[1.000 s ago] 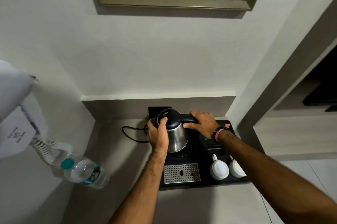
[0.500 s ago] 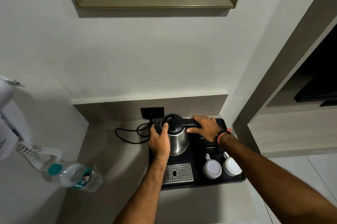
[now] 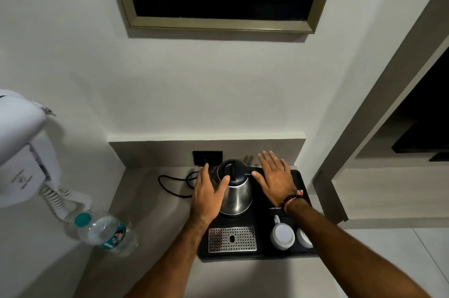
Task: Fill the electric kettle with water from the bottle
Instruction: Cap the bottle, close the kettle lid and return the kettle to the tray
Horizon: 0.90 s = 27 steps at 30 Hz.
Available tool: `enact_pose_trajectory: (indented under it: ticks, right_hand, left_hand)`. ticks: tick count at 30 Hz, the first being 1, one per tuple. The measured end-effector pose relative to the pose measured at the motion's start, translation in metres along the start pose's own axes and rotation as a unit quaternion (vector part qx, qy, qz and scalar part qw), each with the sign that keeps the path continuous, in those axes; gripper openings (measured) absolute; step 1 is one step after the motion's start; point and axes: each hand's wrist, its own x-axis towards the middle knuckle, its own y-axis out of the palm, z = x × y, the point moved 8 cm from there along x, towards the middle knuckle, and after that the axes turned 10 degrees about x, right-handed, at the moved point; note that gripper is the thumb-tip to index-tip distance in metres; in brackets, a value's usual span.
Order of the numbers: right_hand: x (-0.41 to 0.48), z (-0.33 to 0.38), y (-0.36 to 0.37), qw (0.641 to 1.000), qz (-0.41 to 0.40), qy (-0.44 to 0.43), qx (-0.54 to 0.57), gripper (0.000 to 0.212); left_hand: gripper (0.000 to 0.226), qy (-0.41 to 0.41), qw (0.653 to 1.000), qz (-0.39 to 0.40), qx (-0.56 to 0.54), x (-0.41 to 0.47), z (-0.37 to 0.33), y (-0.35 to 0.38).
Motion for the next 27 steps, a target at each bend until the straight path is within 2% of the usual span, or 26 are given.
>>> enact_pose_trajectory:
  ticks: [3,8,17,20,23,27]
  right_hand:
    - [-0.015,-0.001,0.009,1.0,-0.005,0.018,0.001,0.076]
    - [-0.027,0.004,0.011,0.998,-0.043,0.033,0.02,0.078]
    - [-0.04,0.011,0.004,0.997,-0.051,0.031,-0.052,0.087]
    - [-0.039,0.012,0.006,0.995,-0.027,0.03,-0.089,0.084]
    - [-0.035,0.013,0.003,0.995,-0.012,0.06,-0.077,0.08]
    - [-0.033,0.031,-0.011,0.994,-0.035,0.048,-0.089,0.09]
  left_hand:
    - [0.093,0.022,0.999,0.01,0.048,0.004,-0.004,-0.007]
    - [0.092,0.105,0.982,0.01,0.158,0.015,-0.027,-0.014]
    - [0.092,0.123,0.971,0.005,0.203,0.019,-0.037,-0.028]
    - [0.091,0.14,0.963,0.011,0.228,0.017,-0.037,-0.027]
    - [0.093,0.153,0.955,0.017,0.252,0.015,-0.037,-0.027]
    - [0.098,0.188,0.943,-0.004,0.274,0.01,-0.049,-0.039]
